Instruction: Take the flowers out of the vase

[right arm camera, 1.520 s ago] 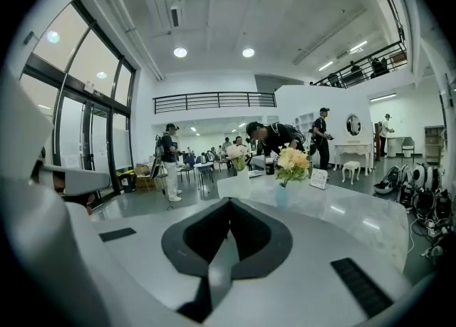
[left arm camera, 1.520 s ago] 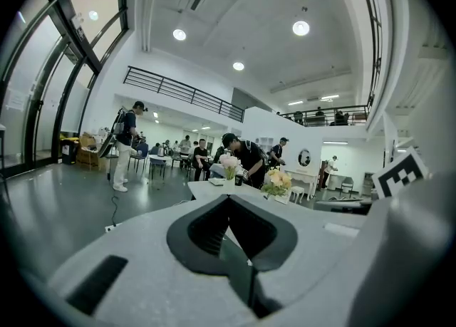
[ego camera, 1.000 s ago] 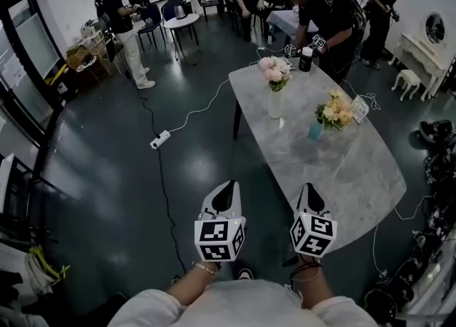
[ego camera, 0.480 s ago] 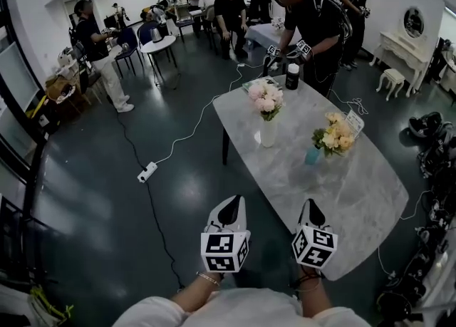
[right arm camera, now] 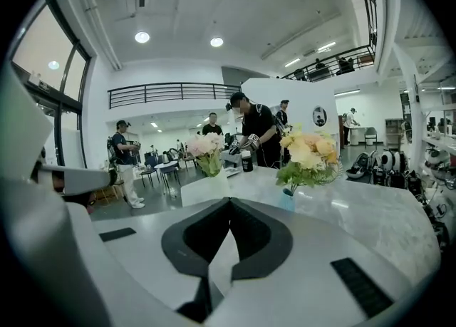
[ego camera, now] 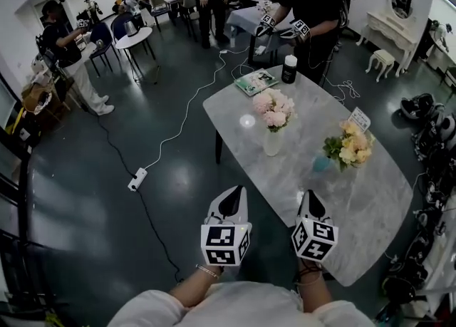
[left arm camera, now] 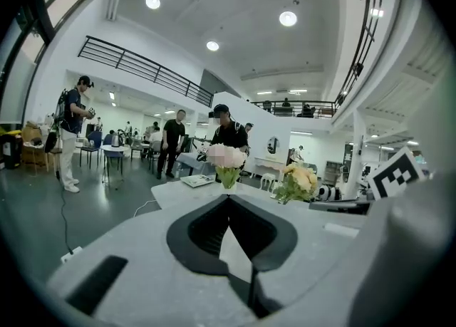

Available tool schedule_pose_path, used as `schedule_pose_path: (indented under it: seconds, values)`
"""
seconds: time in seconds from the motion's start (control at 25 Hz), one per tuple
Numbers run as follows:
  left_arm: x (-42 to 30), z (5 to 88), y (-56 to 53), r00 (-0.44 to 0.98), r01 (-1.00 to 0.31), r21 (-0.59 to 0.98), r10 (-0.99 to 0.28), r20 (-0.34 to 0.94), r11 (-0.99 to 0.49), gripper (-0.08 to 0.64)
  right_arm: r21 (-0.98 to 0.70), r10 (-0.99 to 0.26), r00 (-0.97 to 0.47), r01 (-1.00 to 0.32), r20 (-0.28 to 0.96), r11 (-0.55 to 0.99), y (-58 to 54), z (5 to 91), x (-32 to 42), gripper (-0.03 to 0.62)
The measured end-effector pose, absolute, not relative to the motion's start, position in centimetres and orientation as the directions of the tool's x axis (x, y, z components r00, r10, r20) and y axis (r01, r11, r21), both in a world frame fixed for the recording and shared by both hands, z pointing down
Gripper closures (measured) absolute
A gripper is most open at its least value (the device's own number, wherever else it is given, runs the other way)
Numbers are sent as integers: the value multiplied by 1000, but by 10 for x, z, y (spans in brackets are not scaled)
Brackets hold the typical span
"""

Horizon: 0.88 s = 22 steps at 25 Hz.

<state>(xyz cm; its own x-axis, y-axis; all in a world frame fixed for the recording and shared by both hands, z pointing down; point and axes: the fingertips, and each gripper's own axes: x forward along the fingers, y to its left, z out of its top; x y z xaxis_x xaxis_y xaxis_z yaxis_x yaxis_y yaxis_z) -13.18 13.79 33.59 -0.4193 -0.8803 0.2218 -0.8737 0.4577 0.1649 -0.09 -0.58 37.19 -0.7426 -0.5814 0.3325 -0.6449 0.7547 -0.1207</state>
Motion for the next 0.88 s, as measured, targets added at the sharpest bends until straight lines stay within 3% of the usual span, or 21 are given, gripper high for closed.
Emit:
schedule_pose_path:
  seconds: [0.44,0.88]
  values:
    - [-184,352,101,-274,-921,216,-932,237,325,551,-79,-666,-658,-730,350,679,-18,372,-43,591]
    - [-165,356,35,8,-962,269,-975,224,54,551,-21,-804,-464,-870,373,492,-36,364,-7,591]
